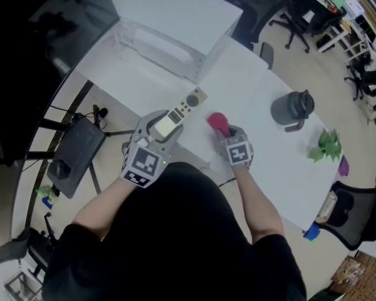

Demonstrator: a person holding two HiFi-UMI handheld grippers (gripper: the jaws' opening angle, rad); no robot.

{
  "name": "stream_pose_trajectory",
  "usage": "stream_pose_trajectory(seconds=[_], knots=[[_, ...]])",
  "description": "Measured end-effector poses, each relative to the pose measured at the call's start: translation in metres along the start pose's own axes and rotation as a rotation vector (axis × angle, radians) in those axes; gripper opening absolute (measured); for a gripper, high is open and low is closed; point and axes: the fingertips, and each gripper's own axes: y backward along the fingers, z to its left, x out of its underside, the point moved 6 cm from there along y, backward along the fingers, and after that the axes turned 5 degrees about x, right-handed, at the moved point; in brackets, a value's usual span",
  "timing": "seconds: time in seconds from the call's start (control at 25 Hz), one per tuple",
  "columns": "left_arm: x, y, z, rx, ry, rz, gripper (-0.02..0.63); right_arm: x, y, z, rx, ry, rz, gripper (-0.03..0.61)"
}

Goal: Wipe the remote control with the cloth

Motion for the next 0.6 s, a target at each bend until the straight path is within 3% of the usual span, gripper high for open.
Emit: stream_pose_trajectory(seconds=[0.32, 0.6], knots=[[0.001, -0.006, 0.006, -0.012, -0.024, 0.002, 0.202, -0.053, 0.081, 0.001, -0.028, -0.072, -0.269, 0.099], [-0.001, -0.016, 0.010, -0.012, -0.117, 0.014, 0.202, -0.104, 0.147, 0.017, -0.072, -0.017, -0.444, 0.100]])
